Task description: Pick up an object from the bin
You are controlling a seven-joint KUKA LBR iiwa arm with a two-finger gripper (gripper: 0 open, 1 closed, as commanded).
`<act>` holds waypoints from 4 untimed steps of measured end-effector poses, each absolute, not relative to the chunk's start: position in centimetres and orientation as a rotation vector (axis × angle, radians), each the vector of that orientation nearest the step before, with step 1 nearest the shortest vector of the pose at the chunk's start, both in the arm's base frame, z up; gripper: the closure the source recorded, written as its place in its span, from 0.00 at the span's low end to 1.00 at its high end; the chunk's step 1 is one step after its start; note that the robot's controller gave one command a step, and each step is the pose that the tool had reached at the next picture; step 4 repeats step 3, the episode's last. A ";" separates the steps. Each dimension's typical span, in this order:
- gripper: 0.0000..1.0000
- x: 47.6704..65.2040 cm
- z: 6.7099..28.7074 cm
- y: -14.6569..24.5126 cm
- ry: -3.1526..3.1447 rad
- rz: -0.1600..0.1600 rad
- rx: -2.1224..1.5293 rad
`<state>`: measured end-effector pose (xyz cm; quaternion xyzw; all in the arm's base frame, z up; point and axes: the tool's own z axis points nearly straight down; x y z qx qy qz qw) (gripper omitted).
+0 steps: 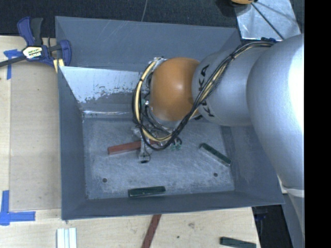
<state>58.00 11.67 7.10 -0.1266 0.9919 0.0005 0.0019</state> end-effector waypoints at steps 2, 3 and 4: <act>1.00 59.0 19.0 9.8 3.119 0.001 -0.353; 1.00 60.4 28.8 7.1 2.975 -0.001 -0.990; 1.00 60.4 28.8 7.1 2.975 -0.001 -0.990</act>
Offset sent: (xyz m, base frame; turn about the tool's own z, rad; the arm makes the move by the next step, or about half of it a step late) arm 0.0000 0.0000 0.0000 0.0000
